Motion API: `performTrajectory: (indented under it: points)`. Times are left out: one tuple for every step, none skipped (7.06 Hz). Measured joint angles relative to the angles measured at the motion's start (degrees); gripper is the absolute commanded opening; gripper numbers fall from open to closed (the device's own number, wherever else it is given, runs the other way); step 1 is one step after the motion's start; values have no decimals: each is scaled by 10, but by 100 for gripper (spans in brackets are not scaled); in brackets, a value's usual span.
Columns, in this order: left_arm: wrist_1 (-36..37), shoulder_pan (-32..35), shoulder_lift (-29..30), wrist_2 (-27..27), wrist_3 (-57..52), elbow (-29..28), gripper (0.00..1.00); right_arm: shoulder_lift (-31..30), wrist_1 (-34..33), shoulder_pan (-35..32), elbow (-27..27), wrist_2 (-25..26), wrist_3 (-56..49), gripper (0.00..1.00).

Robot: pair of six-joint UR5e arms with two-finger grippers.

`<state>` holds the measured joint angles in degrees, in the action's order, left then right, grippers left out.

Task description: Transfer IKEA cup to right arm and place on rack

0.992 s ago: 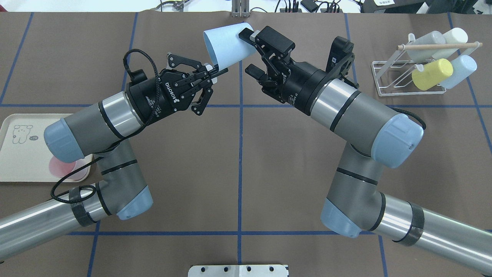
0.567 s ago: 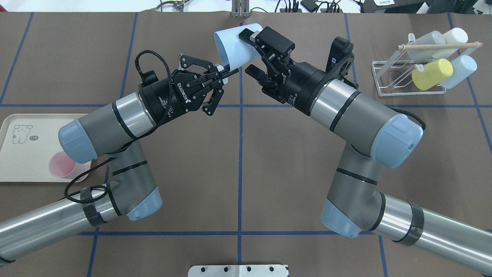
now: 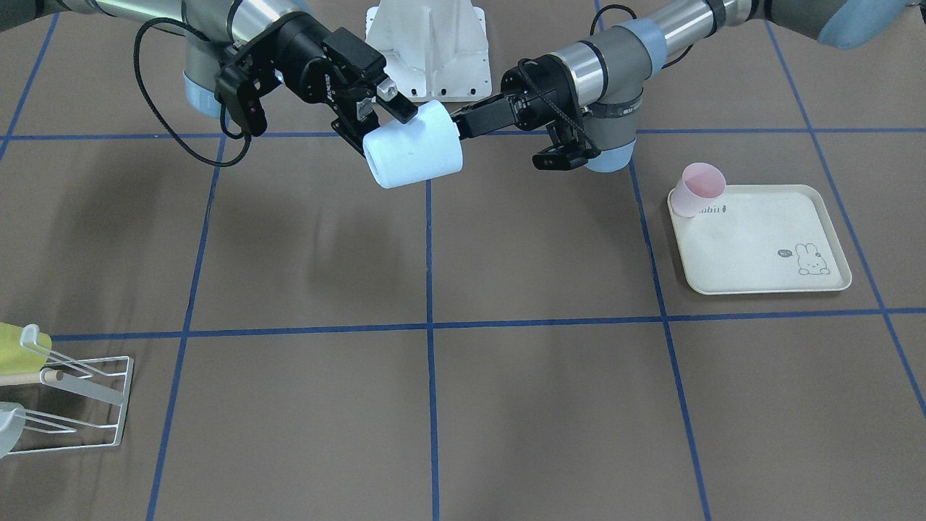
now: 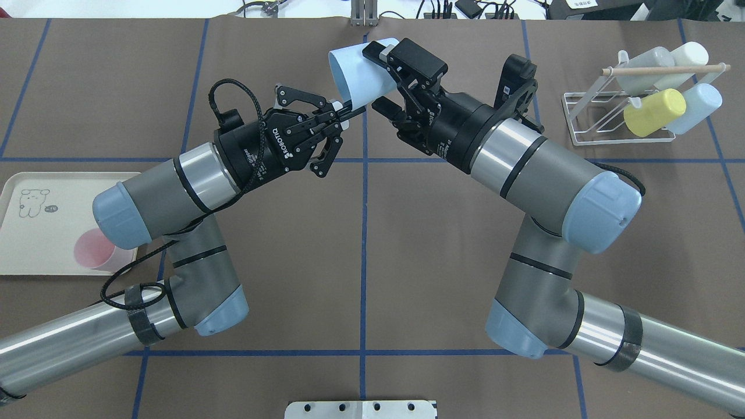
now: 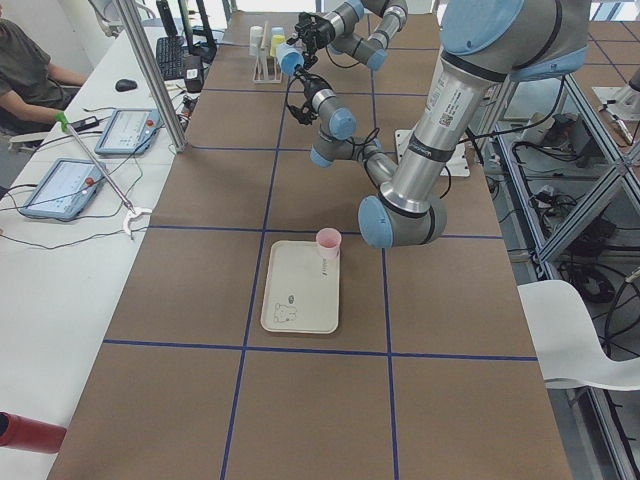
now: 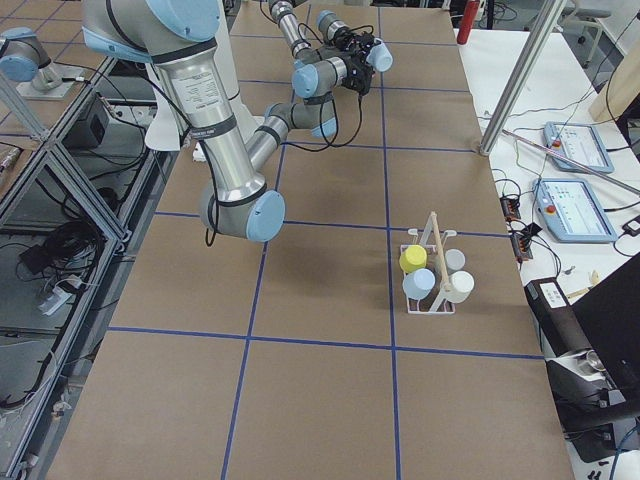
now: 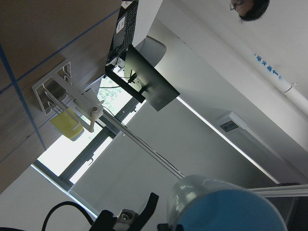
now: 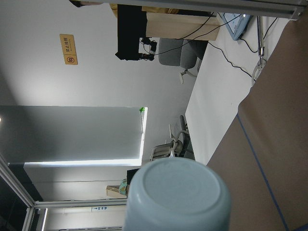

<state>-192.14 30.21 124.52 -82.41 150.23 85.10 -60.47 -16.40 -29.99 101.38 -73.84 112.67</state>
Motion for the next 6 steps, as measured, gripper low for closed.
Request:
performTrajectory:
  points:
    - [0,0,0,0,0,1,0,0,0,0,-1,2,0,100]
    - [-1,0,-1,0,0,1,0,0,0,-1,-1,5,0,100]
    - [-1,-1,-1,0,0,2,0,0,0,-2,-2,9,1,100]
    - [-1,-1,-1,0,0,2,0,0,0,-2,-2,12,1,99]
    - [-1,-1,0,0,0,2,0,0,-1,-2,-2,14,1,98]
    - [-1,-1,0,0,0,1,0,0,-1,-2,-3,15,1,75]
